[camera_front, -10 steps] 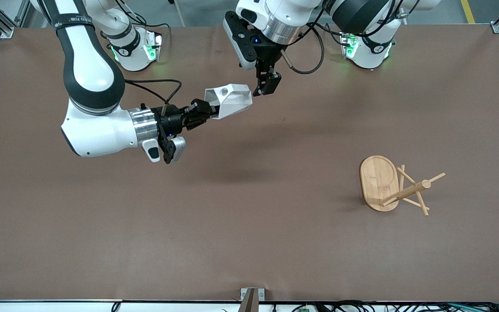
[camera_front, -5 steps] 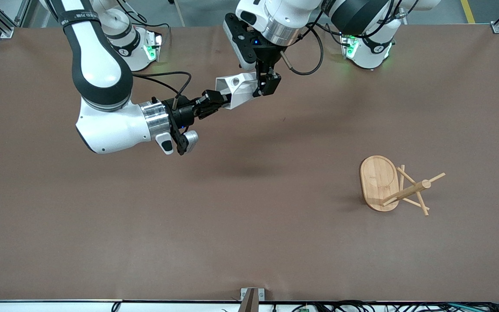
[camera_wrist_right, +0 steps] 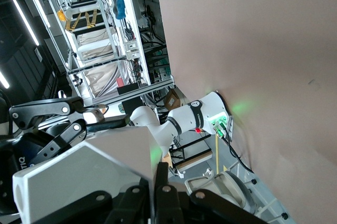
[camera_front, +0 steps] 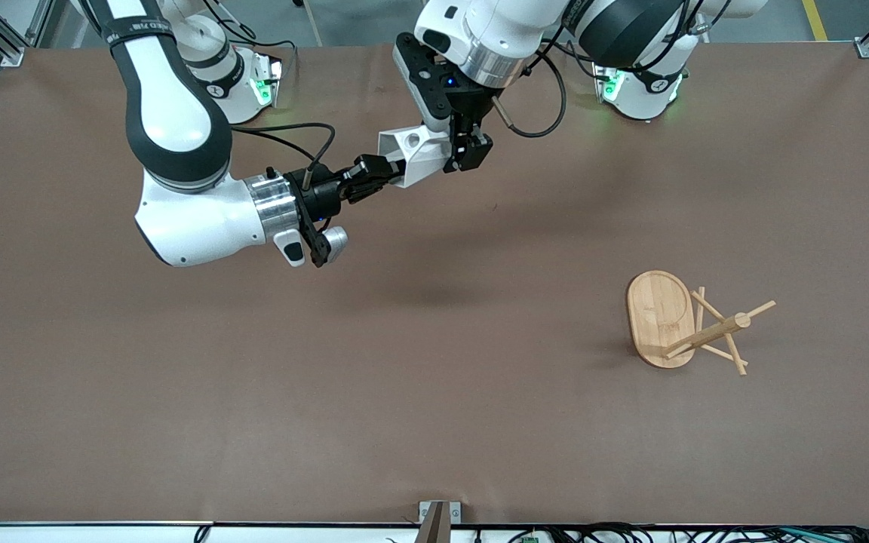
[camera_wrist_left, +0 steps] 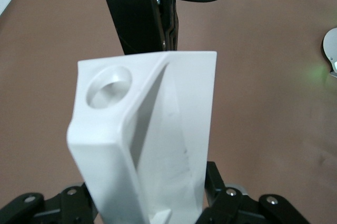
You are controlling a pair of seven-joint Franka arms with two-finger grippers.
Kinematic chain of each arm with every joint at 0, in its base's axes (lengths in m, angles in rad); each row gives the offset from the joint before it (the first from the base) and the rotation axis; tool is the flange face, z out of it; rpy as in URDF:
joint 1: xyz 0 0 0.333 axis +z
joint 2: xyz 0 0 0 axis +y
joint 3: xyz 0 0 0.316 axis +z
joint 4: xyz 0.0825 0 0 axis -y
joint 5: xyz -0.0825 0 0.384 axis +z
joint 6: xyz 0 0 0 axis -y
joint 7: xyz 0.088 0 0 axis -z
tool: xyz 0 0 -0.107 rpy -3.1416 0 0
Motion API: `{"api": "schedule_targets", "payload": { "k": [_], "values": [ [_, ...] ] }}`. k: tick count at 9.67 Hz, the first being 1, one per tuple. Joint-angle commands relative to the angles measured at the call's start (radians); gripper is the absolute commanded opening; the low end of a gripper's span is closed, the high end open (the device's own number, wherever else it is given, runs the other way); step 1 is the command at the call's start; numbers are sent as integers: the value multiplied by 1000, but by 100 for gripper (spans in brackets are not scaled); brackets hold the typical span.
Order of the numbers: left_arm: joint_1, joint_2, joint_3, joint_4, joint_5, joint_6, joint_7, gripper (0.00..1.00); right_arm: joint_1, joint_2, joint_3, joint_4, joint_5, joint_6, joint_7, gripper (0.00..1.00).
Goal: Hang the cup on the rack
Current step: 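Carry the cup with the left gripper while the right gripper withdraws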
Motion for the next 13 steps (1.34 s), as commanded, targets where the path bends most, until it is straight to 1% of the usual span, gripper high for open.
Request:
{"api": "schedule_targets", "payload": {
  "k": [1,2,3,4,5,6,7,8,9,11,13],
  "values": [
    [7,-3,-6,-45,2,16,14,20,8,-26,-5,-1,28,7,67,13],
    [12,-3,-3,-43,1,14,13,4,8,-27,-7,6,26,7,87,36],
    [21,-3,0,-33,1,14,4,3,7,-32,-7,19,19,7,89,99],
    [26,-5,5,-28,2,11,4,1,2,-32,-11,34,6,7,89,100],
    [58,-6,7,-16,7,4,7,1,-6,-32,-17,58,-32,12,89,100],
    [75,-6,7,-13,21,1,8,0,-27,-32,-30,92,-122,18,89,100],
    [76,-3,8,-11,60,-1,8,0,-47,-32,-40,117,-227,38,95,100],
    [92,1,14,-5,97,-1,2,0,-70,-38,-49,117,-310,80,98,100],
    [104,3,14,-2,99,-1,0,0,-96,-44,-56,115,-396,102,97,100],
    [170,15,13,-9,88,-1,-24,0,-175,-56,-63,115,-625,116,97,100],
    [201,11,13,-14,87,-4,-122,0,-258,-90,-70,117,-861,134,92,100]
  ]
}}
